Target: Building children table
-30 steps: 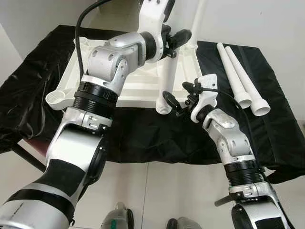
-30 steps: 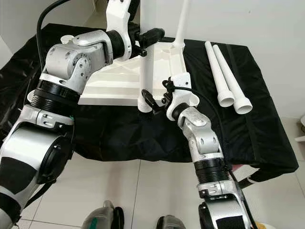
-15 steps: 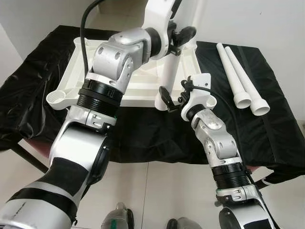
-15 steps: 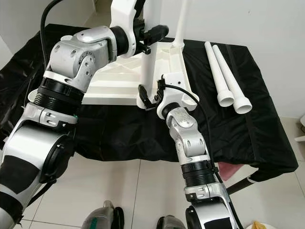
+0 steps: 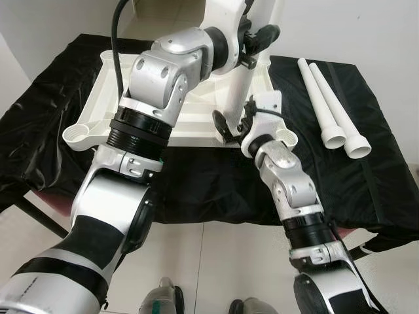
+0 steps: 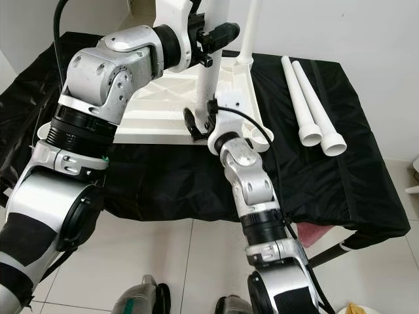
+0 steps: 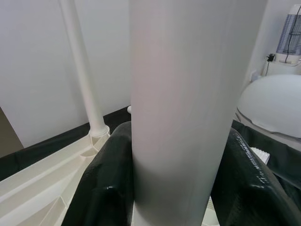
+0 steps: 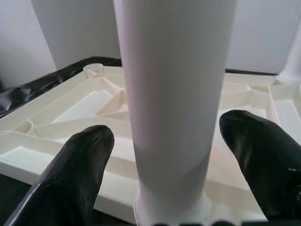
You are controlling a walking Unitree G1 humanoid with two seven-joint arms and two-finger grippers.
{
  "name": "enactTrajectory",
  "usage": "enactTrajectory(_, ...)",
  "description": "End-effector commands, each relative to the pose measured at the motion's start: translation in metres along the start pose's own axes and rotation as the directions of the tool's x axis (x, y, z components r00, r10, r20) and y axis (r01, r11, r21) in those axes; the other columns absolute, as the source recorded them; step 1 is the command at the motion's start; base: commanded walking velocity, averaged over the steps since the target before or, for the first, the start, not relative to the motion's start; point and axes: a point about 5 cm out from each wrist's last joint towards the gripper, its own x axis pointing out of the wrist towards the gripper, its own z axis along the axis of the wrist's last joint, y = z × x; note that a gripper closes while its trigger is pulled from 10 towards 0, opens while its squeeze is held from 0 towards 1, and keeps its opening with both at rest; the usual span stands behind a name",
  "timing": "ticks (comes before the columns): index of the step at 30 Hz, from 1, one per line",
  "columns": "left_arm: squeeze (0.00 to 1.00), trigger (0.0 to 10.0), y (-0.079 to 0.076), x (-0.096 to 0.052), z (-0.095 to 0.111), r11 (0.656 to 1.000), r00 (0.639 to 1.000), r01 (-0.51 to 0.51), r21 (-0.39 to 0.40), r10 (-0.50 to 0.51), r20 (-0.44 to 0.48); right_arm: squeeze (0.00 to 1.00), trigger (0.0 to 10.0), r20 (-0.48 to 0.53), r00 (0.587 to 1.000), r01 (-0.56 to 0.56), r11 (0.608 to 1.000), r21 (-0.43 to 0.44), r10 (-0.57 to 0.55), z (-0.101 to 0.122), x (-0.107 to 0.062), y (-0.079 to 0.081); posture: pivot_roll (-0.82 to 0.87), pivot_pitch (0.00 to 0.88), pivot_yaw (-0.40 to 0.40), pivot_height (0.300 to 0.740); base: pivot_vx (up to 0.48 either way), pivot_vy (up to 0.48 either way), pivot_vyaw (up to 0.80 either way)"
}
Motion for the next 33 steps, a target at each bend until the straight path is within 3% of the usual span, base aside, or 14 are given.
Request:
enactTrajectory(1, 0.00, 10.0, -0.001, 0.000, 0.012, 0.997, 0.996, -0.079, 0.025, 0.079, 0.031, 0.00, 9.5, -0.002, 1.000, 0.001, 1.000, -0.004, -0.001, -0.001, 0.002, 0.000, 0.02, 0.000, -0.003, 0.740, 0.000, 0.000, 0.00)
enactTrajectory(5, 0.00, 10.0, -0.003, -0.001, 0.012, 0.997, 0.997, -0.076, 0.026, 0.075, 0.031, 0.00, 10.0, 0.008, 1.000, 0.004, 1.000, -0.015, -0.004, 0.001, 0.004, -0.001, 0.02, 0.000, -0.002, 0.740, 0.000, 0.000, 0.00)
enactTrajectory(10, 0.00, 10.0, -0.006, 0.000, 0.013, 0.998, 0.997, -0.067, 0.023, 0.066, 0.031, 0.00, 9.9, 0.011, 1.000, 0.007, 1.000, -0.025, -0.006, 0.002, 0.007, -0.002, 0.02, 0.000, -0.004, 0.740, 0.000, 0.000, 0.00)
enactTrajectory(11, 0.00, 10.0, -0.007, -0.001, 0.014, 0.998, 0.997, -0.064, 0.024, 0.063, 0.034, 0.00, 7.0, 0.011, 1.000, 0.005, 1.000, -0.028, -0.004, 0.002, 0.007, -0.003, 0.02, 0.000, -0.004, 0.740, 0.000, 0.000, 0.00)
enactTrajectory(12, 0.00, 10.0, -0.007, 0.000, 0.014, 0.998, 0.997, -0.063, 0.025, 0.062, 0.036, 0.00, 7.0, 0.011, 1.000, 0.003, 1.000, -0.031, -0.003, 0.001, 0.008, -0.003, 0.02, 0.000, -0.002, 0.740, 0.000, 0.000, 0.00)
enactTrajectory(13, 0.00, 10.0, -0.008, -0.001, 0.015, 0.998, 0.998, -0.060, 0.024, 0.059, 0.037, 0.00, 3.6, 0.011, 1.000, 0.004, 0.999, -0.039, -0.003, 0.000, 0.008, -0.004, 0.02, 0.001, -0.002, 0.740, 0.000, 0.000, 0.00)
enactTrajectory(15, 0.00, 10.0, -0.008, -0.001, 0.015, 0.998, 0.998, -0.058, 0.023, 0.057, 0.038, 0.00, 3.6, 0.011, 1.000, 0.004, 0.999, -0.046, -0.004, -0.001, 0.009, -0.004, 0.02, 0.001, -0.002, 0.740, 0.000, 0.000, 0.00)
enactTrajectory(16, 0.00, 10.0, -0.011, 0.000, 0.015, 0.999, 0.998, -0.047, 0.024, 0.046, 0.037, 0.00, 0.0, 0.013, 1.000, 0.005, 0.999, -0.050, -0.004, -0.002, 0.010, -0.005, 0.02, 0.006, -0.002, 0.740, 0.000, 0.000, 0.00)
enactTrajectory(27, 0.00, 10.0, -0.011, 0.000, 0.014, 0.998, 0.998, -0.048, 0.030, 0.047, 0.028, 0.00, 0.0, 0.028, 1.000, 0.009, 0.998, -0.070, -0.007, -0.003, 0.011, -0.008, 0.03, 0.024, -0.001, 0.740, 0.000, 0.000, 0.00)
enactTrajectory(28, 0.00, 10.0, -0.010, 0.000, 0.013, 0.998, 0.998, -0.051, 0.033, 0.050, 0.025, 0.00, 1.1, 0.050, 0.999, 0.015, 0.997, -0.071, -0.012, -0.001, 0.010, -0.011, 0.03, 0.034, 0.000, 0.740, 0.000, 0.000, 0.00)
enactTrajectory(30, 0.00, 10.0, -0.010, 0.000, 0.013, 0.998, 0.998, -0.051, 0.033, 0.050, 0.025, 0.00, 1.1, 0.050, 0.999, 0.015, 0.997, -0.071, -0.012, -0.001, 0.010, -0.011, 0.03, 0.034, 0.000, 0.740, 0.000, 0.000, 0.00)
enactTrajectory(31, 0.00, 10.0, -0.009, -0.001, 0.012, 0.998, 0.998, -0.051, 0.037, 0.050, 0.023, 0.00, 2.2, 0.065, 0.998, 0.017, 0.997, -0.073, -0.012, 0.000, 0.009, -0.012, 0.03, 0.034, 0.000, 0.740, 0.000, 0.000, 0.00)
enactTrajectory(32, 0.00, 10.0, -0.009, -0.001, 0.012, 0.998, 0.999, -0.050, 0.037, 0.050, 0.021, 0.00, 8.3, 0.085, 0.996, 0.018, 0.997, -0.079, -0.011, 0.002, 0.008, -0.013, 0.02, 0.037, 0.002, 0.740, 0.000, 0.000, 0.00)
enactTrajectory(33, 0.00, 10.0, -0.009, -0.001, 0.011, 0.999, 0.999, -0.042, 0.022, 0.041, 0.024, 0.00, 10.0, 0.106, 0.994, 0.015, 0.996, -0.083, -0.006, 0.005, 0.007, -0.013, 0.02, 0.040, 0.003, 0.740, 0.000, 0.000, 0.00)
